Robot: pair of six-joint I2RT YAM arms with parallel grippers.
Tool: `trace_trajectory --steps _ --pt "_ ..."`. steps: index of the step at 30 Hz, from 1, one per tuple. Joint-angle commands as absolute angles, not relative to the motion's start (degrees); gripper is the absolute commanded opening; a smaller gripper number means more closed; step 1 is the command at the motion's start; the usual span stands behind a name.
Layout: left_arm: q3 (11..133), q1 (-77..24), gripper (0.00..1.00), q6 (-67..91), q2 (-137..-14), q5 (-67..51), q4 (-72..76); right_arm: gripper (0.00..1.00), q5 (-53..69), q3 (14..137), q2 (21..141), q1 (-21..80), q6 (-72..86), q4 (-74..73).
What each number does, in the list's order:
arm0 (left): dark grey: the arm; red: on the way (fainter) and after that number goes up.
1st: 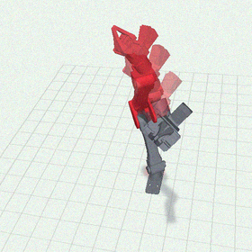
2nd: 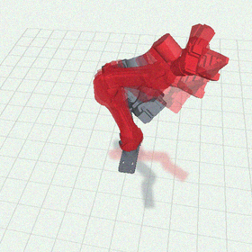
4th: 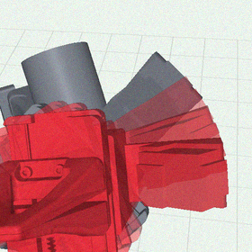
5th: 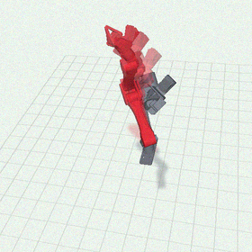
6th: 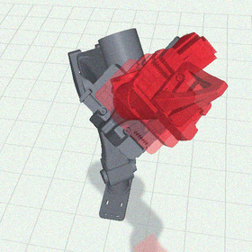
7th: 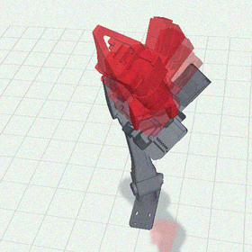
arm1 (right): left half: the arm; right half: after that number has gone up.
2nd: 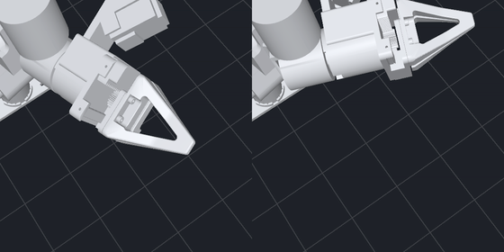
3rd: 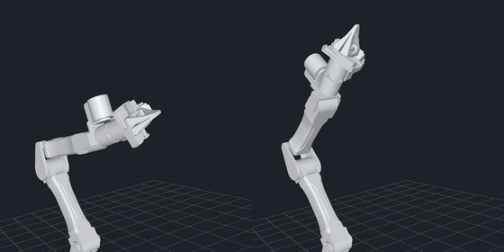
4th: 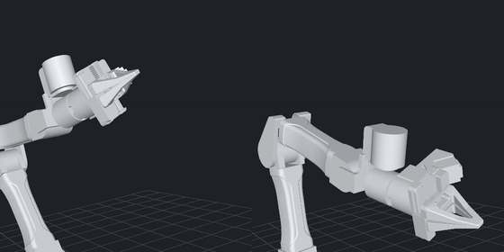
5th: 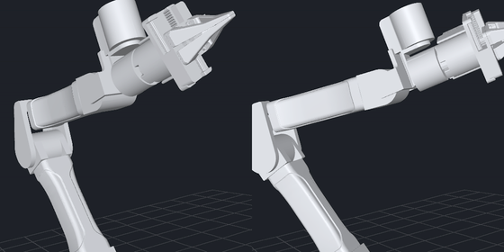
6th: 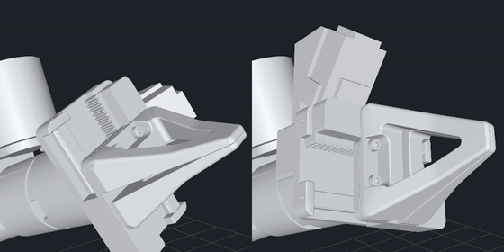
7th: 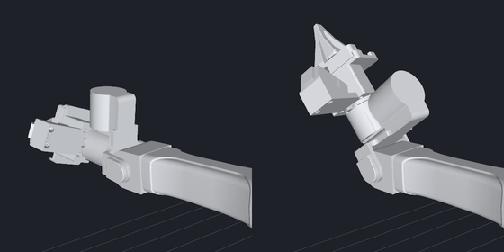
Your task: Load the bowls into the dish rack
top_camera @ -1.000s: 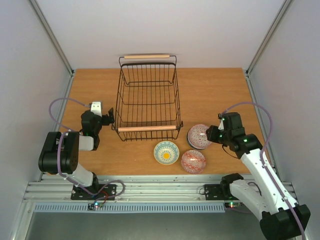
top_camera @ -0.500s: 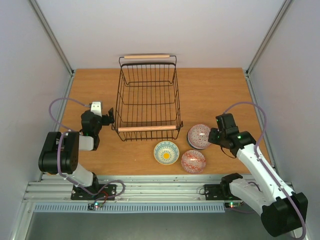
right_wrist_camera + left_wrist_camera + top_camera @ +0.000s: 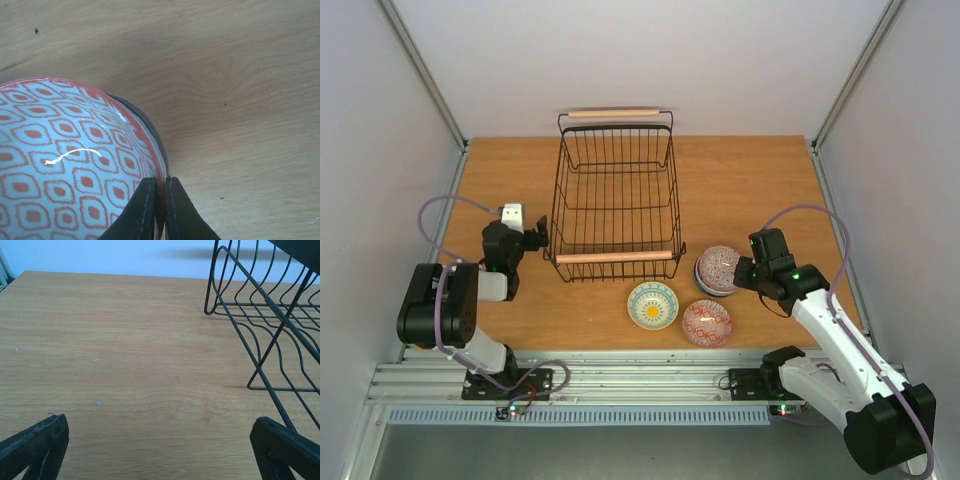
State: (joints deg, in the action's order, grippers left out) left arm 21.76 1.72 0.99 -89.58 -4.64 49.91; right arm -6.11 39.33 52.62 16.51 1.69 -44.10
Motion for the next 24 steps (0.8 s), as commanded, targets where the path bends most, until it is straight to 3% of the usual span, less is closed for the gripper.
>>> trace_trajectory --steps 1,24 --pt "22.94 1.44 0.99 0.18 -89.59 -4.27 52.03 0.01 -9.92 40.75 51.25 17.32 2.10 -46.16" --pt "22.85 1.47 0.99 0.18 -89.51 -4.31 52.21 0.01 -13.19 48.21 45.17 21.27 -1.53 -46.33"
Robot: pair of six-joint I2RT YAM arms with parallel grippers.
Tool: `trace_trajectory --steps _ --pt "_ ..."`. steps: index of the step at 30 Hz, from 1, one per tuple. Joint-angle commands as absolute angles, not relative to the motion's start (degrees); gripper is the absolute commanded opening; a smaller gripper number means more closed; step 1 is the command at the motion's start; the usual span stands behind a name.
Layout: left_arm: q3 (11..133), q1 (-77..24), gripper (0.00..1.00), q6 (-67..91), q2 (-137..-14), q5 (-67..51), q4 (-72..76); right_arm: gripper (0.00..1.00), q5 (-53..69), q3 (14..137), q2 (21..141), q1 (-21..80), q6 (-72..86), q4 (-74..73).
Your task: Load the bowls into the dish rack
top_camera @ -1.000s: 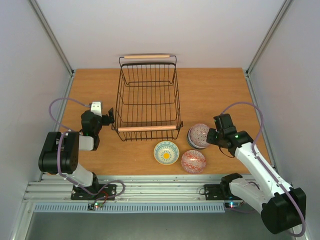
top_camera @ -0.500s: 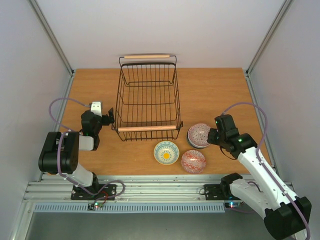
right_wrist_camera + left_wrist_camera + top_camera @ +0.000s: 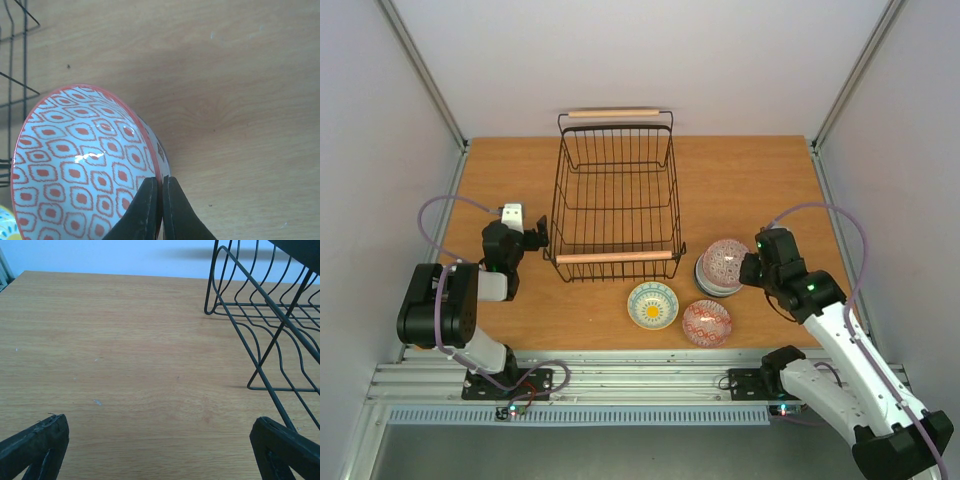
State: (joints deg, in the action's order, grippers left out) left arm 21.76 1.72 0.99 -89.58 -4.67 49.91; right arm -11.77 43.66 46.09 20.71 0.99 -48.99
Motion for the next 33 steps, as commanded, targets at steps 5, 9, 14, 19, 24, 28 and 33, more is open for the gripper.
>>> trace_trajectory --steps 5,9,14,19,24,28,33 --pt "21.99 1.45 0.99 0.26 -89.37 -3.61 53.69 0.01 -13.34 51.99 46.66 21.35 -3.17 -45.90" --pt "20.98 1.44 0.99 0.63 -89.33 -2.52 55.69 0.01 -14.64 56.28 47.51 21.36 -4.85 -46.35" --pt "20.28 1.49 0.96 1.12 -86.98 -1.07 55.34 0.01 -13.93 64.07 51.81 21.35 -7.13 -45.57" --pt "20.88 1.48 0.96 1.63 -83.08 -0.25 50.63 0.01 -11.13 71.93 58.76 21.64 -8.92 -43.13" --pt "23.90 1.51 0.95 1.26 -76.00 -1.77 40.05 0.01 -7.76 81.07 68.93 23.64 -10.56 -40.29" --pt "28.66 1.81 0.95 -3.04 -67.54 -4.27 30.25 0.01 -6.34 88.55 77.17 25.47 -12.30 -38.90" --pt "44.60 4.90 0.94 -5.81 -66.35 -18.72 6.80 0.01 -2.83 97.08 85.67 26.46 -13.82 -38.63"
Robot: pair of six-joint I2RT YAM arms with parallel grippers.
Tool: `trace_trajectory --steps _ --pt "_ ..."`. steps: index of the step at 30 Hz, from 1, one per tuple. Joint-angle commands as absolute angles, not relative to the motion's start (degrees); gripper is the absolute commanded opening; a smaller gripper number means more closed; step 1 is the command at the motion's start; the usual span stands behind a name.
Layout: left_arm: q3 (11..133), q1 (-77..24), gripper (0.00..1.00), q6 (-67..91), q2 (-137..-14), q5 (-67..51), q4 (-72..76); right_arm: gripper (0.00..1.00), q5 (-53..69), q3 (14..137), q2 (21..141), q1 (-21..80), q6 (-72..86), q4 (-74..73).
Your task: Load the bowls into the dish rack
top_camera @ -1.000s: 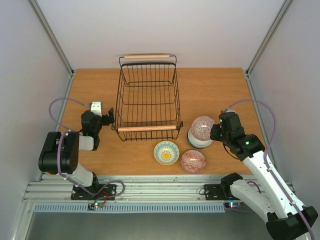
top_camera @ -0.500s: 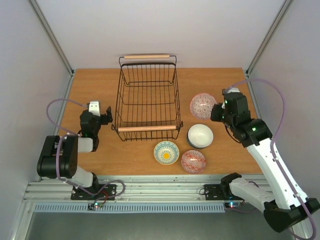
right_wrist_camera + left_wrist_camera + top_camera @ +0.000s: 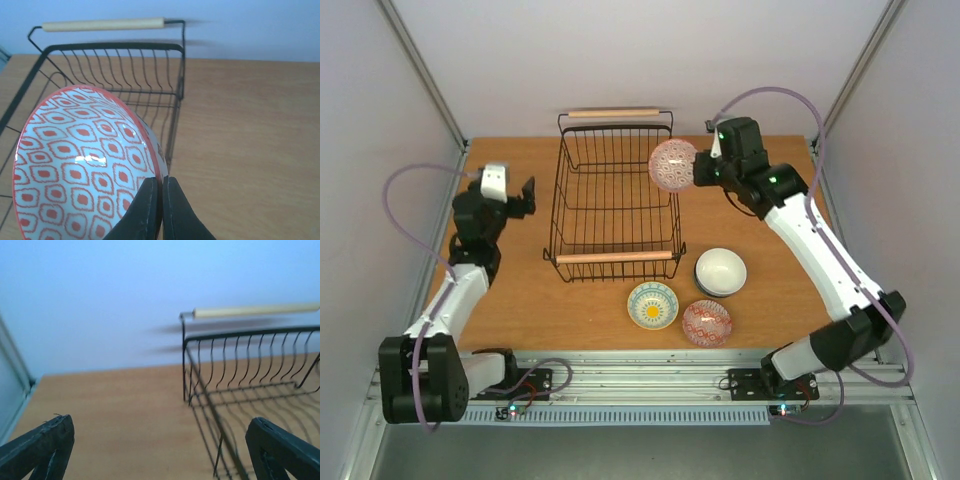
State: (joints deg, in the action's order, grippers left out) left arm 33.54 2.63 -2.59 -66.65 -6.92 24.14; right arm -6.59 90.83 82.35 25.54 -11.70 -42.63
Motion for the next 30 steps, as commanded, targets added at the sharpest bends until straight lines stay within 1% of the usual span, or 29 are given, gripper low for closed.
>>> trace_trajectory --steps 1,8,13,19,22,30 --pt "47.36 5.67 0.93 -5.38 -67.21 -22.10 3.94 0.01 -2.10 98.09 86.95 26.65 -13.94 -38.45" --pt "67.18 5.72 0.83 -4.33 -76.97 -42.63 -19.70 0.01 -0.62 101.77 93.85 30.27 -15.37 -37.43" --pt "73.76 1.40 0.82 -6.44 -83.82 -47.51 -30.33 0.01 -2.46 103.70 98.49 33.59 -16.74 -37.53" --pt "77.10 0.26 0.82 -6.18 -90.02 -55.21 -34.86 0.01 -3.15 103.95 101.22 35.25 -16.92 -37.15" --pt "77.80 -2.37 0.82 -6.14 -92.26 -55.58 -35.54 0.01 -3.44 104.29 102.29 36.36 -17.37 -37.09" --pt "78.46 -4.59 0.82 -5.39 -96.47 -54.73 -34.24 0.01 -5.03 108.55 106.25 39.97 -18.92 -38.15"
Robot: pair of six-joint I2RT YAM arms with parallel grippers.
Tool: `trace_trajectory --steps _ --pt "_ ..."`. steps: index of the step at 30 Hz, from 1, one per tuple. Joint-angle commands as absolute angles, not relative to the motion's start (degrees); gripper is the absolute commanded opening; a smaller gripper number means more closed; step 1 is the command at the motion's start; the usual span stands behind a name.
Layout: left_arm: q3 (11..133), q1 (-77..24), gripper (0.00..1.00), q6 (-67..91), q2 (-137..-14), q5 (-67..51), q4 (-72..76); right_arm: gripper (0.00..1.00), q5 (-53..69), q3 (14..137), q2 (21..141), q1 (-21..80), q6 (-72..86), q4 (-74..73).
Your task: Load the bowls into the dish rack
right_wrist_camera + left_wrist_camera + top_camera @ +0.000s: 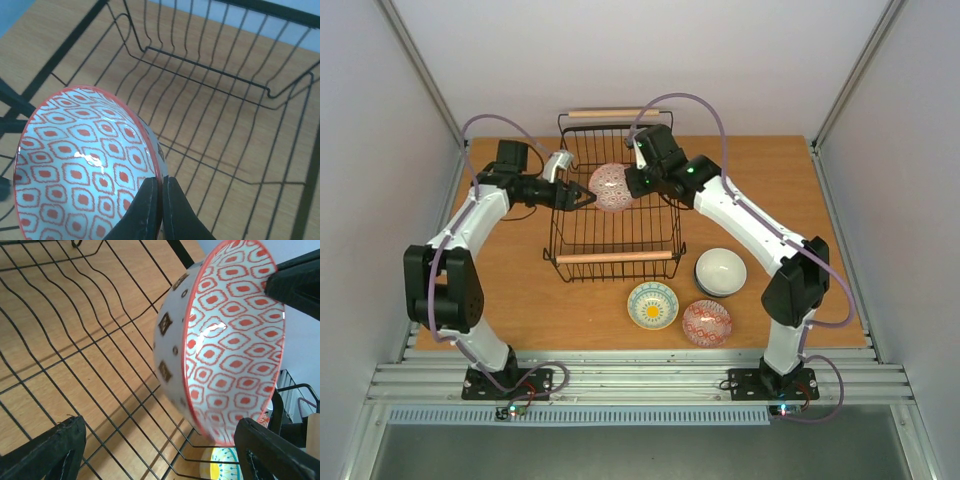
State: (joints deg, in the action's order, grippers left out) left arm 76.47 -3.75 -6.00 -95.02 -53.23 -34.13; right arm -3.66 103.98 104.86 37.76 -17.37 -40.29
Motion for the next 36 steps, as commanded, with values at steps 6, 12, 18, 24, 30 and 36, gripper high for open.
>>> trace_trajectory --steps 6,12,18,24,30,36 --pt "78.06 -6.20 0.69 -4.45 -97.24 -53.21 -32.76 0.01 -5.99 112.99 109.60 43.47 -20.24 -39.45" --pt "78.03 -6.35 0.08 -3.96 -97.83 -52.19 -32.85 0.01 -6.80 113.18 110.84 44.90 -20.05 -39.28" --pt "77.25 -6.33 0.00 -4.41 -97.40 -51.53 -32.17 0.01 -7.67 112.03 110.62 45.13 -20.14 -39.09" --pt "75.51 -6.33 0.01 -6.52 -96.12 -51.77 -30.49 0.34 -6.21 103.83 104.21 45.08 -22.24 -32.34" --pt "73.16 -5.89 0.00 -5.25 -95.49 -62.78 -27.05 0.67 3.35 94.10 95.43 43.55 -20.72 -28.00" --pt "71.61 -5.05 0.01 -6.10 -95.59 -70.48 -25.01 0.93 22.21 83.63 88.11 38.38 -14.07 -18.61"
